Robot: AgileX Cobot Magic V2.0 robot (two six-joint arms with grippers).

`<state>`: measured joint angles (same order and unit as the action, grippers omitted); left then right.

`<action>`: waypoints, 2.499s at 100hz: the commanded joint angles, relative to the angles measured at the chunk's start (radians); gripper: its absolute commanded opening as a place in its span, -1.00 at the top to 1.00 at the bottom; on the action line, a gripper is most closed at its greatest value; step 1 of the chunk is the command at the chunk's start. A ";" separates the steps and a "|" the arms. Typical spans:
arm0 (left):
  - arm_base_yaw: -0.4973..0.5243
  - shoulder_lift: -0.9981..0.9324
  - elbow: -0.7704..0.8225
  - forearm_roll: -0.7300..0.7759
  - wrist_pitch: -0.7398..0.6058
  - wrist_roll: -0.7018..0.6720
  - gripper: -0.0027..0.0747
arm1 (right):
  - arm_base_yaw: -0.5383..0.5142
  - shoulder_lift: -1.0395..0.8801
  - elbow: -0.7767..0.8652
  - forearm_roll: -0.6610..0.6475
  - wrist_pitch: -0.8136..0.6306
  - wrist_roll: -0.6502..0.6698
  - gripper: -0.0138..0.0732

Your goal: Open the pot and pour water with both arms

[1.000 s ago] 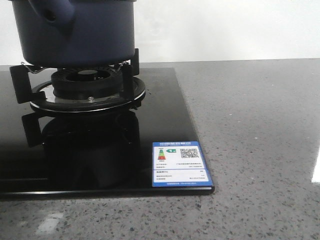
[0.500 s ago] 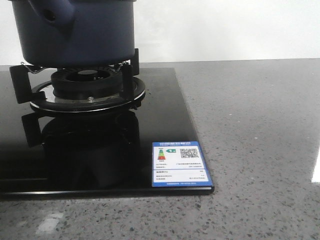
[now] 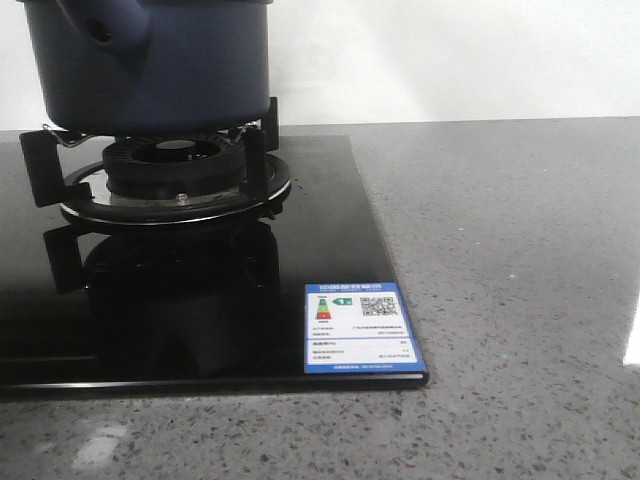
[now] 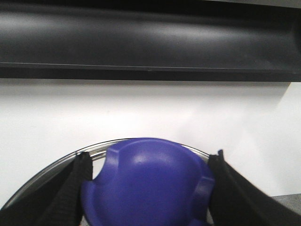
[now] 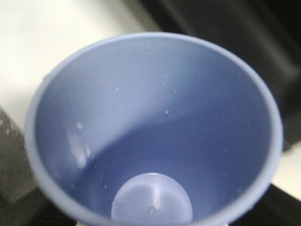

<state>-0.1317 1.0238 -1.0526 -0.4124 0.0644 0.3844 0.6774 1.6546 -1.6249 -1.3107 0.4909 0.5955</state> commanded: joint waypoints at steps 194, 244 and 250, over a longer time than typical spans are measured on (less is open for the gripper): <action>0.003 -0.016 -0.037 -0.003 -0.095 -0.003 0.01 | -0.973 -0.277 1.028 0.342 -1.130 0.170 -0.10; 0.003 -0.016 -0.037 -0.003 -0.089 -0.003 0.01 | -0.973 -0.349 1.035 0.342 -1.073 0.180 -0.80; 0.003 -0.016 -0.037 -0.003 -0.089 -0.003 0.01 | -0.973 -0.382 1.043 0.333 -1.043 0.200 -0.80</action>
<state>-0.1317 1.0238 -1.0526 -0.4124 0.0818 0.3844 -0.2880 1.3426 -0.5699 -0.9887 -0.5371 0.7798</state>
